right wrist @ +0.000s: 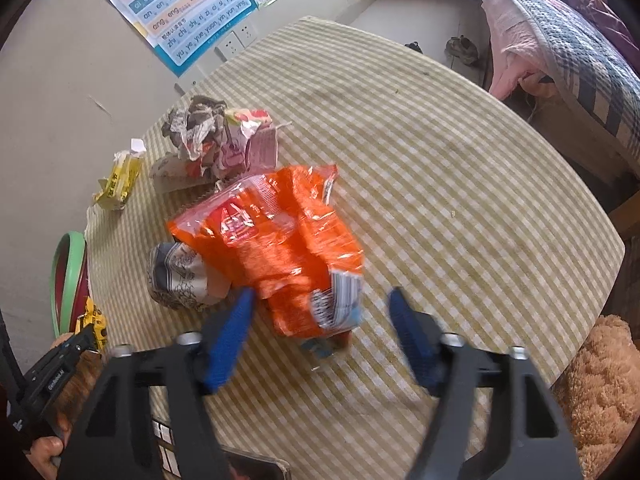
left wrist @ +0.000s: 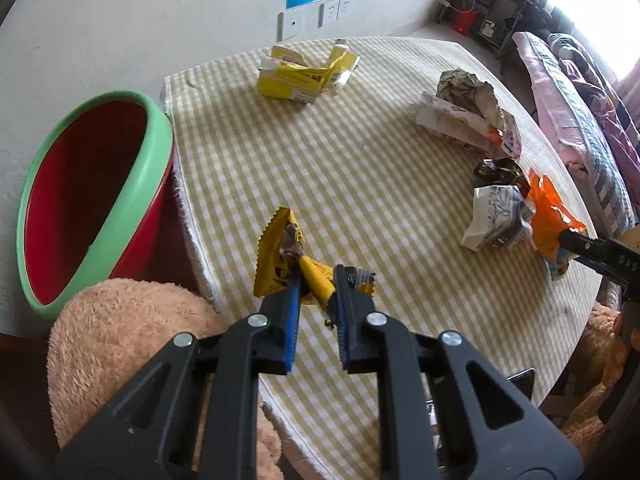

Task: Collect trash

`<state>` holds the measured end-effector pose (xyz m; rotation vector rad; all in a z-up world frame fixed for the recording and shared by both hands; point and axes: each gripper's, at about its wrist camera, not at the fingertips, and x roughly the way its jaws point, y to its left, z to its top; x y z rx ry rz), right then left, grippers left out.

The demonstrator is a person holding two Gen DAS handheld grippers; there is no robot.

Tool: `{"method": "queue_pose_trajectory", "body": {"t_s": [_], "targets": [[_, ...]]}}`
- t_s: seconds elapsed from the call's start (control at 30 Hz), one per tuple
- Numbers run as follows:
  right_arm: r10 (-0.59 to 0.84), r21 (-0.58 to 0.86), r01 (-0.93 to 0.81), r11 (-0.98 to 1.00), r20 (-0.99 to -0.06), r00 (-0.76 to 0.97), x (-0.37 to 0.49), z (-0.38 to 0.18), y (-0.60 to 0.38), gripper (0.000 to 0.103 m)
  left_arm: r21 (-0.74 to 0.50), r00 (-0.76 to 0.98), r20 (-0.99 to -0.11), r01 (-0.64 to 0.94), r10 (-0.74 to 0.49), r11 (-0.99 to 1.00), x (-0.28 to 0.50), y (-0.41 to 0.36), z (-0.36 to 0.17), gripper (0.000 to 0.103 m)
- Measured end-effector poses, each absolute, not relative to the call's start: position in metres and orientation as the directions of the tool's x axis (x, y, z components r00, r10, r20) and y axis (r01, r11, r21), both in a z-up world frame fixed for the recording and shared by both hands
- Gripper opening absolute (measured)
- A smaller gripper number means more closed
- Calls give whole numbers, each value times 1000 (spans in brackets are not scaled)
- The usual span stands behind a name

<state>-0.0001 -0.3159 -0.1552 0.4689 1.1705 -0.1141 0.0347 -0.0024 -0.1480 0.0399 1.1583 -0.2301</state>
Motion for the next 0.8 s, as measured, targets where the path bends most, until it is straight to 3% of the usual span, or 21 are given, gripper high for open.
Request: {"method": "queue_pose_trajectory", "body": {"t_s": [0.1, 0.47, 0.8], "targets": [[143, 288, 316, 904, -900, 412, -2, -150, -315, 40, -86, 382, -910, 199, -158, 976, 33, 0, -148, 15], [34, 265, 355, 896, -839, 543, -19, -116, -323, 38, -90, 475, -859, 226, -191, 970, 23, 2, -108, 15], [90, 303, 258, 917, -789, 608, -17, -73, -283, 39, -61, 573, -795, 253, -200, 966, 20, 9, -68, 15]]}}
